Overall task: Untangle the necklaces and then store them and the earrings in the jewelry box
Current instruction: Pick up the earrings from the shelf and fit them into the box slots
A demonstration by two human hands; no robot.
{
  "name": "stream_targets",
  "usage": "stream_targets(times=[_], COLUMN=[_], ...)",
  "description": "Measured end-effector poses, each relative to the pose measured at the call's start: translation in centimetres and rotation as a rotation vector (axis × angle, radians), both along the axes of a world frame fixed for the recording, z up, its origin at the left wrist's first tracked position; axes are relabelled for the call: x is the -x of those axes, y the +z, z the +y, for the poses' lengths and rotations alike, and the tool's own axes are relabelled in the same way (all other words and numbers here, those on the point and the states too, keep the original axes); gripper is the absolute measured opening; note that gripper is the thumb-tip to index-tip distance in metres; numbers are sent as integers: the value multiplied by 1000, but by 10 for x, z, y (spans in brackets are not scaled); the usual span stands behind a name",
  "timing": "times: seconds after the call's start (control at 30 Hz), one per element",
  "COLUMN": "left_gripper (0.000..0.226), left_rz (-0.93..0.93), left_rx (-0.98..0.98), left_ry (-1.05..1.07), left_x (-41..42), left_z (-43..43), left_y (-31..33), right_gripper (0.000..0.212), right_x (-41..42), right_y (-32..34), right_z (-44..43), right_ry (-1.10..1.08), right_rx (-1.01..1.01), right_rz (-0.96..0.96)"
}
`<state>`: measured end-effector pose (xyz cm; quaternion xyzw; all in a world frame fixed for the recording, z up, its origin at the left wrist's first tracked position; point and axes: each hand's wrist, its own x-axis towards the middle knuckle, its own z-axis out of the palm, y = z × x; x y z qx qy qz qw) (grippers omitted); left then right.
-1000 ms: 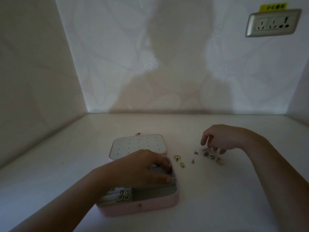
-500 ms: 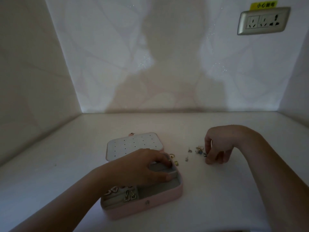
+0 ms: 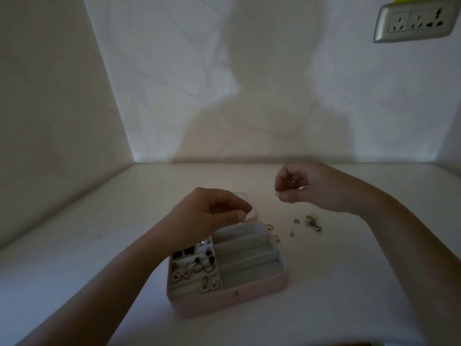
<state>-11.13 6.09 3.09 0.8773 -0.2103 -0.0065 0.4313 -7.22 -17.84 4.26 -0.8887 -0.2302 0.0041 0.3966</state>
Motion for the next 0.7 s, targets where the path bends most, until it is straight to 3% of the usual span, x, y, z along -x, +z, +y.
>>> stream_targets(times=[0.1,0.2,0.43,0.7], left_gripper=[19,23,16,13], left_rz=[51,72,55,216], left_rx=[135,148,140,162], left_ry=[20,4,21,-5], left_x=[1,4,6,10], left_z=[8,13,23,28], left_y=[0,1,9,14], right_gripper=[17,17,19,22], right_x=[12,19,21,24], right_y=[-9,-19,-29,-32], right_z=[29,49,65,75], right_ry=[212,301,287,203], right_rx=[-234,-379,-553,-639], right_rz=[56,149,157,143])
